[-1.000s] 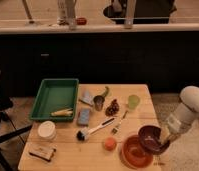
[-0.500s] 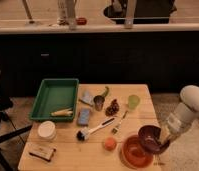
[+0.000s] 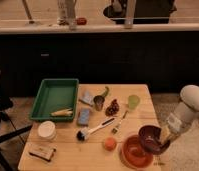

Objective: Stack bowls into tray

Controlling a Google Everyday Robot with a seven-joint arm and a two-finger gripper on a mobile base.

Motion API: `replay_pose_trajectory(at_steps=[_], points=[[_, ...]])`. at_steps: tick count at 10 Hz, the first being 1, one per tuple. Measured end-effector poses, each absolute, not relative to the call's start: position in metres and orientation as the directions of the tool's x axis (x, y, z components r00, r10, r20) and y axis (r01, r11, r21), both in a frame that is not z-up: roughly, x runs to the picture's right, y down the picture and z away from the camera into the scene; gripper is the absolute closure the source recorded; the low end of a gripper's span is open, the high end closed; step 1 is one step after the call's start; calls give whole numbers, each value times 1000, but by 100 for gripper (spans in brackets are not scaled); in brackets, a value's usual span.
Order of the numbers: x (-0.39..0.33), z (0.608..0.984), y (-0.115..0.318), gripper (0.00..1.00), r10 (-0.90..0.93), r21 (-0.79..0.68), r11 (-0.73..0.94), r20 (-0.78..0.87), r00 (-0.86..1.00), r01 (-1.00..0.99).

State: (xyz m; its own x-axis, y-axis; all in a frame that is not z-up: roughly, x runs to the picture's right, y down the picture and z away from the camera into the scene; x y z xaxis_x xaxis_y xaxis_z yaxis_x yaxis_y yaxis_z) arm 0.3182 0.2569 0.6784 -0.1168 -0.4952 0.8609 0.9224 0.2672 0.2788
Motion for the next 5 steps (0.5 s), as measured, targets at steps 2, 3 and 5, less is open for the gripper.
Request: replay_pose_trajectory(at_steps=[2,3,5], points=[[314,679,256,98,-510,266,274,855,-96,924],[308,678,256,98,-518,259,275,851,-84,926],[297,674,256,98,-527,263,268,845,-88,927]])
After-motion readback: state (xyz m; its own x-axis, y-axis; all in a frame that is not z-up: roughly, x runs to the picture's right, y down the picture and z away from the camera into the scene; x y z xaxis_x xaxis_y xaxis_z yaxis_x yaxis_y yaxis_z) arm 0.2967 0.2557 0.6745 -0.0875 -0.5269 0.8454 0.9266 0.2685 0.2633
